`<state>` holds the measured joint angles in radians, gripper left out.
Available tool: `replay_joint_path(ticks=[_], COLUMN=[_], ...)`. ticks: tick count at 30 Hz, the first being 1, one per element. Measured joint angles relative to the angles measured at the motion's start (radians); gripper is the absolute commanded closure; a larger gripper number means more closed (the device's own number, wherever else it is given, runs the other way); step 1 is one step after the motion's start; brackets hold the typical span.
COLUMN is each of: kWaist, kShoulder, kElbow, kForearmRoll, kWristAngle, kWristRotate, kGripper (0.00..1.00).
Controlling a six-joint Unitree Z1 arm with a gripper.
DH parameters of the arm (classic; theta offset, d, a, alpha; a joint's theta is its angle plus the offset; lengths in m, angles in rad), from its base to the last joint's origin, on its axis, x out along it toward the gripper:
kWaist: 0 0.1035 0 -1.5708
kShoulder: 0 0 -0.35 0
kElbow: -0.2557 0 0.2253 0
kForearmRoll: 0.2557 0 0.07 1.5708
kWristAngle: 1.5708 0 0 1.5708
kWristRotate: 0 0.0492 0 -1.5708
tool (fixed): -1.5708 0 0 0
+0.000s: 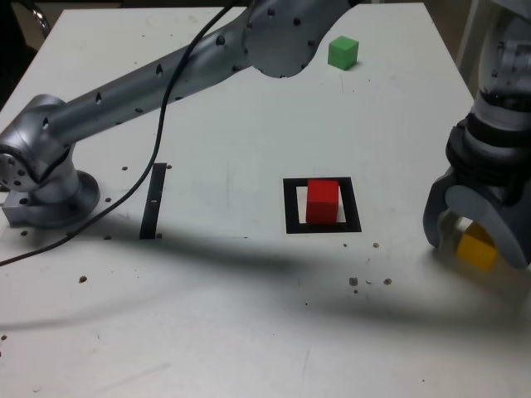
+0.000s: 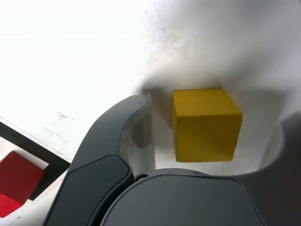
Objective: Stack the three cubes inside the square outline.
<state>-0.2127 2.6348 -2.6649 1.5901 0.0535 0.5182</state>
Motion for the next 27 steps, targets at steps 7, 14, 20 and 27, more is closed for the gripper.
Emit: replay_joint_path(ticks=[7,14,20,27], kWaist=[-0.012,-0.020,-0.020,-0.020], kShoulder=[0.005,0.008,0.009,0.009], kElbow=[-0.006,-0.010,-0.012,-0.014], kForearmRoll=[0.000,-0.001,0.000,0.000], kWristAngle=[0.002,0.006,0.006,0.006], kWristRotate=[-0.009,-0.011,-0.011,-0.011], kGripper=[0.57,0.62,0.62,0.62])
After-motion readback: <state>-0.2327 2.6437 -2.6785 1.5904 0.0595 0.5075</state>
